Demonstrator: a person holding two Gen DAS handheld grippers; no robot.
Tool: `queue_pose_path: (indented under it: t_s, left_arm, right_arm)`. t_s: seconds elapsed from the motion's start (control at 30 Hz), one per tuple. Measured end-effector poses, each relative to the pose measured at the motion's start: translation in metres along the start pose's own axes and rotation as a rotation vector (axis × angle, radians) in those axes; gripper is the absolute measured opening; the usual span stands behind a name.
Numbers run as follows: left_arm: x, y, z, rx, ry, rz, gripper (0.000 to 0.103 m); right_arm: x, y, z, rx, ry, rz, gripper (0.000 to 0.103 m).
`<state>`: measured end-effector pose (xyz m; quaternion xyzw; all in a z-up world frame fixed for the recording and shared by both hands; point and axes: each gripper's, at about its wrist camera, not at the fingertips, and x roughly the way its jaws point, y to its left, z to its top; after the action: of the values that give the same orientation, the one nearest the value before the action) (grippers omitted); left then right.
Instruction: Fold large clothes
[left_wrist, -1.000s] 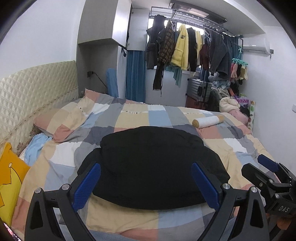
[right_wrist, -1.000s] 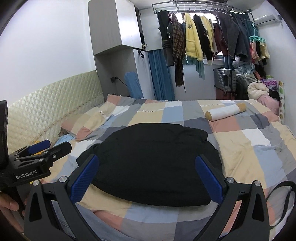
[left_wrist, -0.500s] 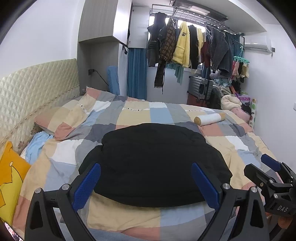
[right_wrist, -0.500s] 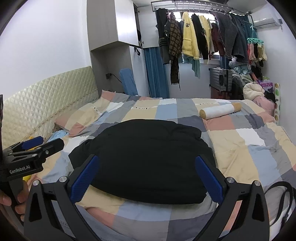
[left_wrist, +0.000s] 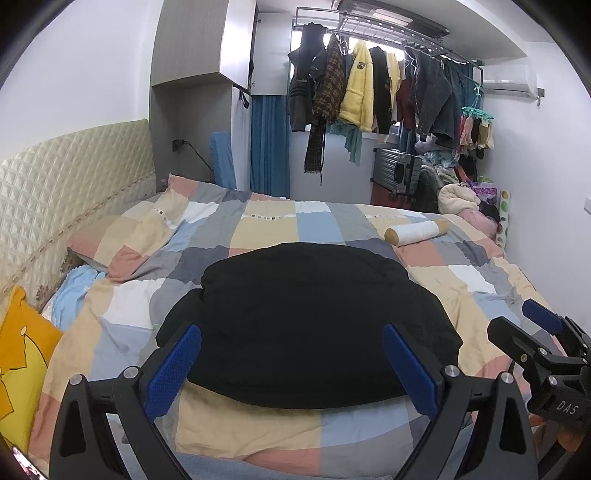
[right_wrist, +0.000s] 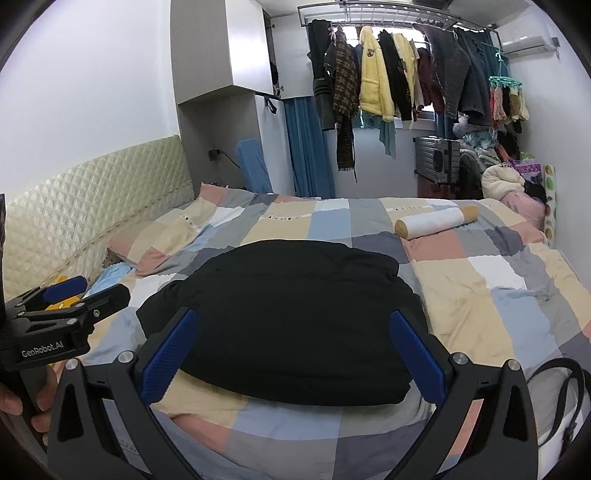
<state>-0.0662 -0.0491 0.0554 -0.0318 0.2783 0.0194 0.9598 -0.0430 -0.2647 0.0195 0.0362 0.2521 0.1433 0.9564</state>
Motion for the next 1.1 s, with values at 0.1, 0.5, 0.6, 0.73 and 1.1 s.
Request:
queue_pose_path:
  t_s: [0.1, 0.5, 0.6, 0.73, 1.1]
  left_arm:
    - [-0.0003, 0.0001, -0.0004, -0.003, 0.001, 0.005, 0.099]
    - [0.0012, 0.0034, -0.0016, -0.009, 0.008, 0.002, 0.099]
    - [0.0036, 0.0036, -0.0031, -0.011, 0.015, 0.019, 0.099]
    - [0.0041, 0.0044, -0.0034, -0.010, 0.017, 0.015, 0.099]
    - [0.0023, 0.0038, -0.0035, -0.005, 0.015, 0.008, 0.099]
  right_arm:
    - [0.0007, -0.0004, -0.0009, -0.005, 0.006, -0.010, 0.103]
    - [-0.0007, 0.0022, -0.0016, -0.022, 0.009, -0.022, 0.103]
    - [-0.0015, 0.0020, -0.0023, -0.027, 0.009, -0.023, 0.103]
    - [-0.0021, 0.0022, -0.0032, -0.032, 0.011, -0.022, 0.103]
    - [-0.0024, 0.0011, -0.0048, -0.031, 0.010, -0.028, 0.103]
